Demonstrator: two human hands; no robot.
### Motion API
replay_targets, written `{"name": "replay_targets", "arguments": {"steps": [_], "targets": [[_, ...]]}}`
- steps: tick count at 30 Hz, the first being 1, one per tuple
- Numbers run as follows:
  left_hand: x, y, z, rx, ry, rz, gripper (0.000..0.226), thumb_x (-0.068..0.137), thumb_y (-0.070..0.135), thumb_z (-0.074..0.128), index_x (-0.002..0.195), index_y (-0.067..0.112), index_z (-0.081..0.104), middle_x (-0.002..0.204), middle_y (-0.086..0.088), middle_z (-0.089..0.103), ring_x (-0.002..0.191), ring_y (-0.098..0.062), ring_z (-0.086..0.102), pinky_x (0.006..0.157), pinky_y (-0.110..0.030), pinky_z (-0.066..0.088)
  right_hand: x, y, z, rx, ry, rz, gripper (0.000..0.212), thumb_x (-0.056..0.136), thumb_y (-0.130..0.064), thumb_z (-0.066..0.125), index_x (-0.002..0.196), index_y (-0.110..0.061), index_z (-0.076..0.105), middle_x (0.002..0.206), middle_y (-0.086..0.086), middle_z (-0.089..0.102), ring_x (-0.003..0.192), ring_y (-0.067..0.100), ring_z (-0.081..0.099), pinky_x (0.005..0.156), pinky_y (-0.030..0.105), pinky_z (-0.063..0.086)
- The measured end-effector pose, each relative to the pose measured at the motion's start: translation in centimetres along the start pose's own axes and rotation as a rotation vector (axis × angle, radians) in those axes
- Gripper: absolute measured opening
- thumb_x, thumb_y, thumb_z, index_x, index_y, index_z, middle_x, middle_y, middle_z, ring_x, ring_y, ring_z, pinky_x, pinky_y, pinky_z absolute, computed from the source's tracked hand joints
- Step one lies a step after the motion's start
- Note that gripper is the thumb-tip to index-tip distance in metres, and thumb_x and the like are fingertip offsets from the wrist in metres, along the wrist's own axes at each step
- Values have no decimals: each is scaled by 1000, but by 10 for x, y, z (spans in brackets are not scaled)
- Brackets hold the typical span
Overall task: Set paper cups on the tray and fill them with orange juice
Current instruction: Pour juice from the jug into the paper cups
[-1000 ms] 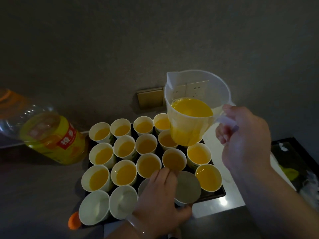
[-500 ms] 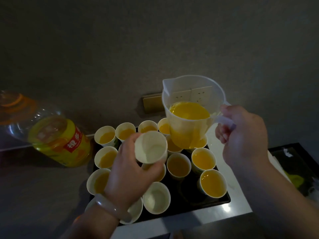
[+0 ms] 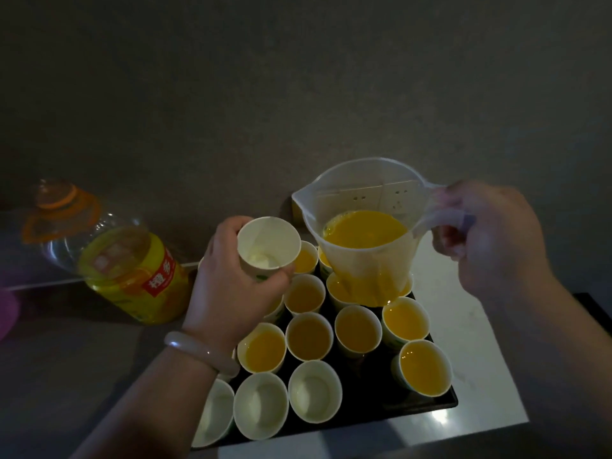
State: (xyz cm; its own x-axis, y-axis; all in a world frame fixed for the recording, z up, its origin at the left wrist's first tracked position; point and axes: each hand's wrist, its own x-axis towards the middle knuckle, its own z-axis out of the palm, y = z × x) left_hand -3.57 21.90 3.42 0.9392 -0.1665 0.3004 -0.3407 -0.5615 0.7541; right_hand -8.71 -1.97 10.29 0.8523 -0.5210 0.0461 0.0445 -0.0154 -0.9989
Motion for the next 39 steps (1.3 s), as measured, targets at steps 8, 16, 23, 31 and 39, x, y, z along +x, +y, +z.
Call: {"name": "replay_targets", "arguments": {"steps": [8,16,23,31,39], "targets": [[3,-2,0,-29,-26,-7,64,66,33,83,115,36,42,104,21,49,98,0,51,74,-13,40,12,-20,10,-142,-91,64,24,56,-26,57,61,-4,50,36,-2,36,33,11,32,37,18,24],[6,-1,0,-44,-34,4,64,65,33,83,118,32,45,106,20,50,100,-2,51,78,-17,43,11,-36,20,-264,-109,85,25,66,-27,65,76,-7,55,44,-7,49,33,3,43,36,14,34],[4,-3,2,-70,-50,18,63,66,32,84,115,35,45,106,20,53,101,-2,53,77,-17,44,15,-36,24,-356,-105,132,18,74,-23,63,68,-8,57,43,-3,47,39,7,43,46,22,36],[4,-4,1,-56,-80,10,64,66,35,81,118,34,44,107,22,50,103,0,50,80,-18,43,18,-35,27,-389,-132,141,31,67,-29,64,83,-5,54,39,-7,46,37,6,42,46,23,35],[2,-6,3,-56,-74,36,63,65,38,79,119,28,48,108,19,52,102,-2,51,82,-18,43,15,-45,34,-486,-169,103,24,65,-32,65,64,-11,53,38,-6,46,39,8,43,47,25,35]]}}
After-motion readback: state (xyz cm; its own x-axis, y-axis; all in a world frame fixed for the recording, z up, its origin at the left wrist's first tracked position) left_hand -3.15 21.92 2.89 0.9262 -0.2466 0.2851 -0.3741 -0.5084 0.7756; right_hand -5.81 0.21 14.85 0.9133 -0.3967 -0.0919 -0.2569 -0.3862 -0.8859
